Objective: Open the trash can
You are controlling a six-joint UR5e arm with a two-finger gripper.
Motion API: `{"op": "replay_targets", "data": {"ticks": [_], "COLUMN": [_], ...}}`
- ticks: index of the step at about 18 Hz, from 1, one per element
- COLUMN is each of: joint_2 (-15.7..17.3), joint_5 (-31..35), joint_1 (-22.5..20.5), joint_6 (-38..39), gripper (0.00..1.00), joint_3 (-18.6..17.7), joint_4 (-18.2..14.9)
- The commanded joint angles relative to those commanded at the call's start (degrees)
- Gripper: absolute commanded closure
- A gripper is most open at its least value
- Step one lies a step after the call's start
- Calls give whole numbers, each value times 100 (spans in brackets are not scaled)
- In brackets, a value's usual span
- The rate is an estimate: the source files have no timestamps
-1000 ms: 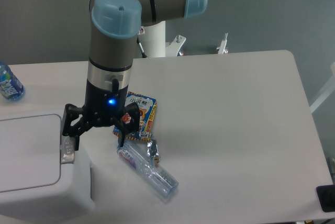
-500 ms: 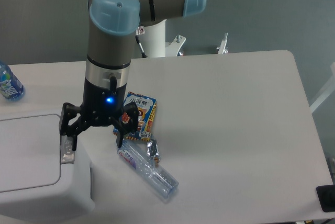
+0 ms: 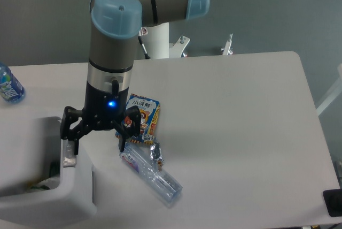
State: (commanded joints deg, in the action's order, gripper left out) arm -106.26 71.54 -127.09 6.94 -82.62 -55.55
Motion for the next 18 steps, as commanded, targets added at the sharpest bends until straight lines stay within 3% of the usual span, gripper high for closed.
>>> {"op": "replay_targets", "data": {"ticks": [4,9,14,18], "joint_2": [0,44,290,509], "joint_5": [0,44,79,728], "joint_1": [-9,-53,-614,-1159], "joint_6": [-9,-123,-1114,-1993], "gripper": [0,0,0,0], "joint_3": [9,280,369,299], "joint_4": [0,9,44,-114]}}
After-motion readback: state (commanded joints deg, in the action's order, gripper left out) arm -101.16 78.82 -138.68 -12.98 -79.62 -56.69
